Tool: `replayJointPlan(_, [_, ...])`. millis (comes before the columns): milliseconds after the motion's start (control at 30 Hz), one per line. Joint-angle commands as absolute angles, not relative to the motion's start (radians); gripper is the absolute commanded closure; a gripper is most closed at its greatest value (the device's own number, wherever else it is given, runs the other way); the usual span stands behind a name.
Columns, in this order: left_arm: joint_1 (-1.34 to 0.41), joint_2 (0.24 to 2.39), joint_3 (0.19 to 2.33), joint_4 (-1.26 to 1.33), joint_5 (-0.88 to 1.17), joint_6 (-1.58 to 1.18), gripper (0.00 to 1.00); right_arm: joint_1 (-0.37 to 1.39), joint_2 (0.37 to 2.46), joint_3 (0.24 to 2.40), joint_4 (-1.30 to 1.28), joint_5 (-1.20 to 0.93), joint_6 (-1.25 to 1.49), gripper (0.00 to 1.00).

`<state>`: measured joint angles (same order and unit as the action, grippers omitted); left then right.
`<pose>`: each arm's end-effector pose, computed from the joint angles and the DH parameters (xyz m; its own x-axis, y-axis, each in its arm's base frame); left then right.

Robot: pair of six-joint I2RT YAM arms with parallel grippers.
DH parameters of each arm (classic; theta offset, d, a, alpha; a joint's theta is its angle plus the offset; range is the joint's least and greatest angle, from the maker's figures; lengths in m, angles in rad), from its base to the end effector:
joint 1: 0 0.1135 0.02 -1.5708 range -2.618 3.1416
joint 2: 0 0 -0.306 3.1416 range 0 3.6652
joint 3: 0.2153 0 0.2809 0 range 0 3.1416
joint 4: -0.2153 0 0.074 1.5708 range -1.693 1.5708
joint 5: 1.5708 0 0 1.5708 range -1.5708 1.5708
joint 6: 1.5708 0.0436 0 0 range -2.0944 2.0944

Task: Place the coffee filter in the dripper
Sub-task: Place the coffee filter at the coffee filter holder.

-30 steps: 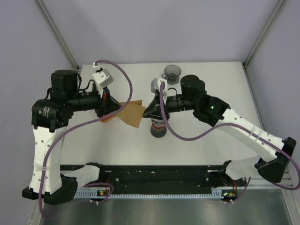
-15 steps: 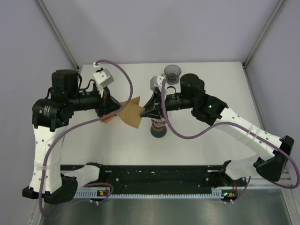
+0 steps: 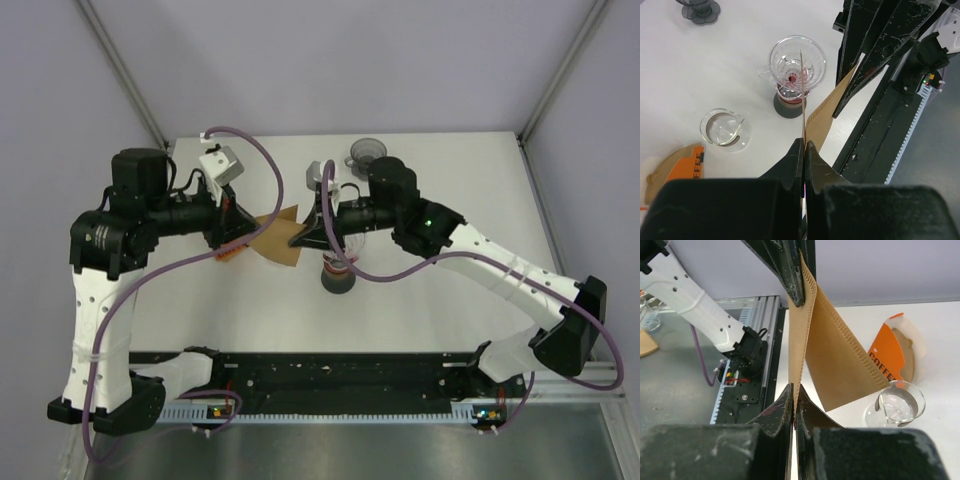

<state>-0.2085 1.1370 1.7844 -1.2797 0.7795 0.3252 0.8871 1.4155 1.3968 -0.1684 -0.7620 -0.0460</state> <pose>0.1490 -0.0629 0.5425 -0.3236 0.3008 -0.8971 0.8499 0.5091 -0.1359 0.1989 0.2918 0.4511 -0.0719 -0.1409 -0.9874 -0.9937 -0.0754 0.0831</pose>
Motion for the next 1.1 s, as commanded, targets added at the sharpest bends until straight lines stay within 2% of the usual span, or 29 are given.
replayJointPlan(0, [-0.212, 1.132, 1.775, -1.204, 0.648, 0.292, 1.00, 0.880, 1.407, 1.440, -0.127, -0.654, -0.038, 1.00])
replayJointPlan(167, [-0.209, 1.140, 1.734, -1.151, 0.476, 0.229, 1.00, 0.880, 1.508, 1.529, -0.109, -0.606, 0.039, 1.00])
replayJointPlan(367, [-0.144, 1.123, 1.643, -1.068, 0.301, 0.183, 1.00, 0.894, 1.728, 1.698, -0.051, -0.554, 0.052, 1.00])
replayJointPlan(633, [0.038, 1.150, 1.572, -0.959, 0.327, 0.288, 1.00, 0.891, 2.009, 1.957, -0.028, -0.540, 0.006, 1.00])
replayJointPlan(1067, [0.080, 1.293, 1.520, -0.775, 0.311, 0.476, 1.00, 0.859, 2.321, 2.255, -0.023, -0.491, -0.020, 1.00])
